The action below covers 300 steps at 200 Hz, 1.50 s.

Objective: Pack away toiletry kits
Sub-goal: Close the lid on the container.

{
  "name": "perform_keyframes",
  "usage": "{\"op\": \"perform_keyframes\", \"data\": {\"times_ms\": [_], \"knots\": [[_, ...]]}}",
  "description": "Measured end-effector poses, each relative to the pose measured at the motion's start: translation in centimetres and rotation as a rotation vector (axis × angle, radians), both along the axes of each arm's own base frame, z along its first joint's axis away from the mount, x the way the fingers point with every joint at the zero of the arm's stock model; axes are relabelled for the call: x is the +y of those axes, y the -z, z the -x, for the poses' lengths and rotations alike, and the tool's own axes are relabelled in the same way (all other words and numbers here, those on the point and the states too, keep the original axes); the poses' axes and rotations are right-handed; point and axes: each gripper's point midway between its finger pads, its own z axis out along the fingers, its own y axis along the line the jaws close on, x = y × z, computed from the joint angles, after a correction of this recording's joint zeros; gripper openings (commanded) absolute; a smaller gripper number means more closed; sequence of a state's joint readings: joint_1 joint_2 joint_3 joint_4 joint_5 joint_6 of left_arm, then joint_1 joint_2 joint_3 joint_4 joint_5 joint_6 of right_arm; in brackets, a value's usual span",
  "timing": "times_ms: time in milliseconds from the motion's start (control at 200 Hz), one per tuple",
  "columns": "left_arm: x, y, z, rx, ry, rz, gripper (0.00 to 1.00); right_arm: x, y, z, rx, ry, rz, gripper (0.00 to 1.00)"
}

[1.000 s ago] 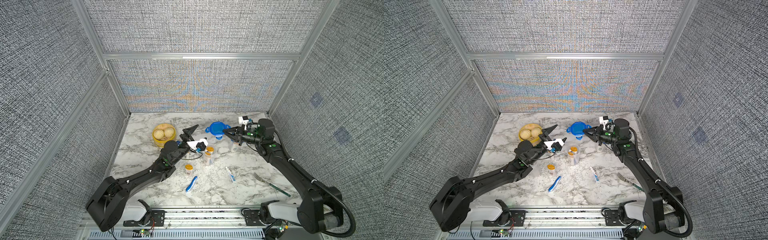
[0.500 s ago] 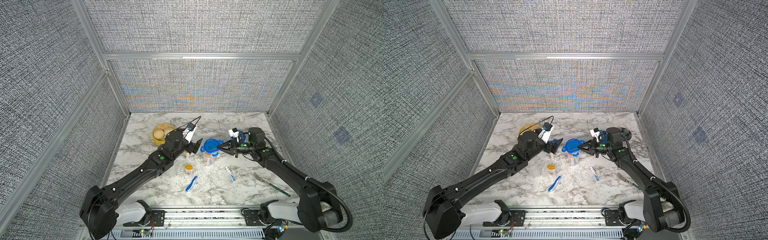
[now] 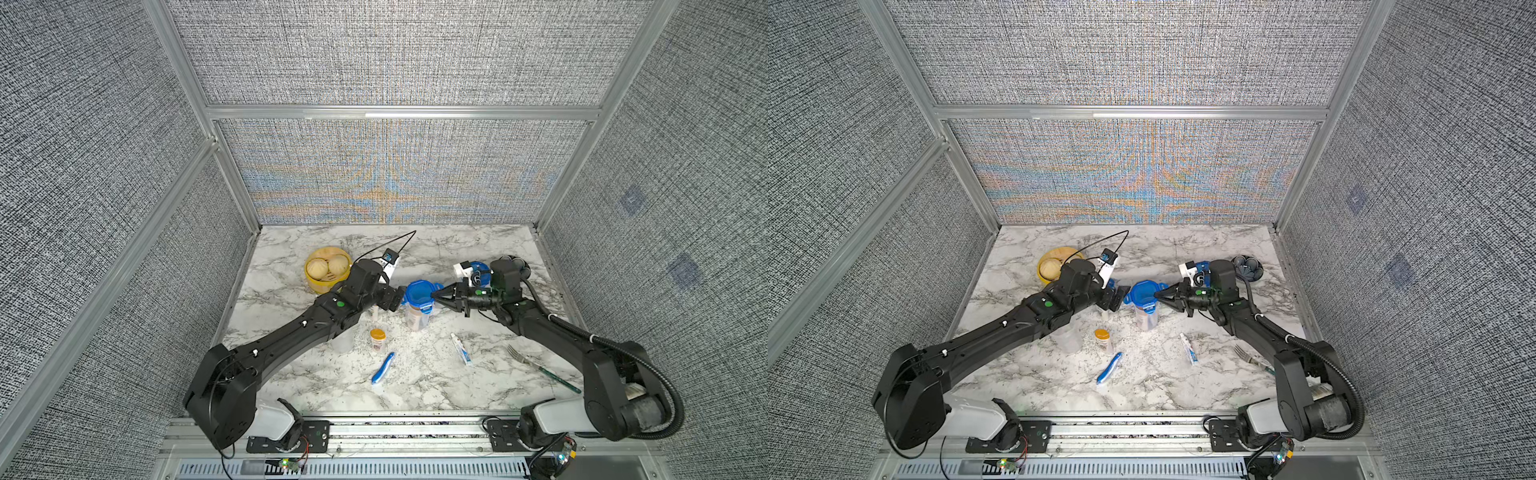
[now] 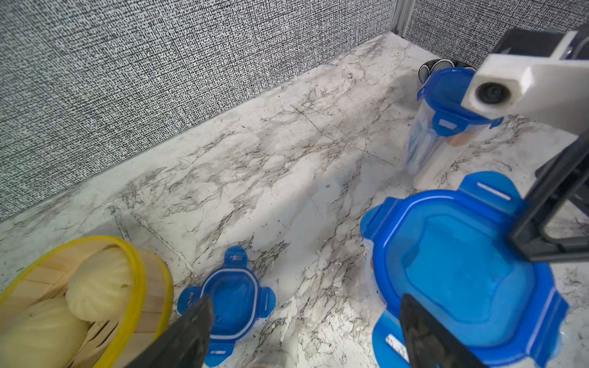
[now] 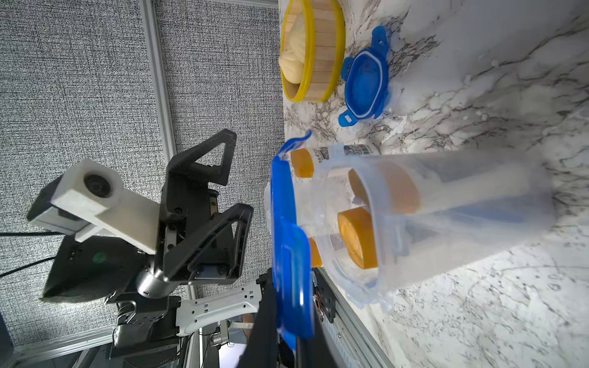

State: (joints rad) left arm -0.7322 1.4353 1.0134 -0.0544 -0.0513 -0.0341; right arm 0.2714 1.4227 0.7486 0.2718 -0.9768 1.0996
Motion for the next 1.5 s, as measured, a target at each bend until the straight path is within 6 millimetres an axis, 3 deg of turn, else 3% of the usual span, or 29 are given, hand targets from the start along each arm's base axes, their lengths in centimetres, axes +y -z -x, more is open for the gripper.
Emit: {"op": "perform_keyframes", "data": {"times_ms": [430,821,906,1106,1501], "knots": [[-0.9,2.2,0.1,0.069,0.033,-0.032,0.83,0.1,1.8,-0.7,0.026,0.007,0.014,0.00],[-1.5,3.7,-0.3,0.111,0.060,-0.086,0.79,0.0,2.2,-0.7,0.008,0.004,0.020,0.02],[-1.5,3.8,-0.3,0.116,0.062,-0.096,0.77,0.0,2.3,-0.6,0.005,0.005,0.023,0.10],[-1.5,4.0,-0.1,0.125,0.071,-0.105,0.77,-0.5,1.9,-0.5,-0.019,0.028,0.062,0.40],[-1.8,3.7,0.0,0.138,0.105,-0.134,0.76,-4.2,-1.6,0.6,-0.215,0.182,0.333,0.68]]}}
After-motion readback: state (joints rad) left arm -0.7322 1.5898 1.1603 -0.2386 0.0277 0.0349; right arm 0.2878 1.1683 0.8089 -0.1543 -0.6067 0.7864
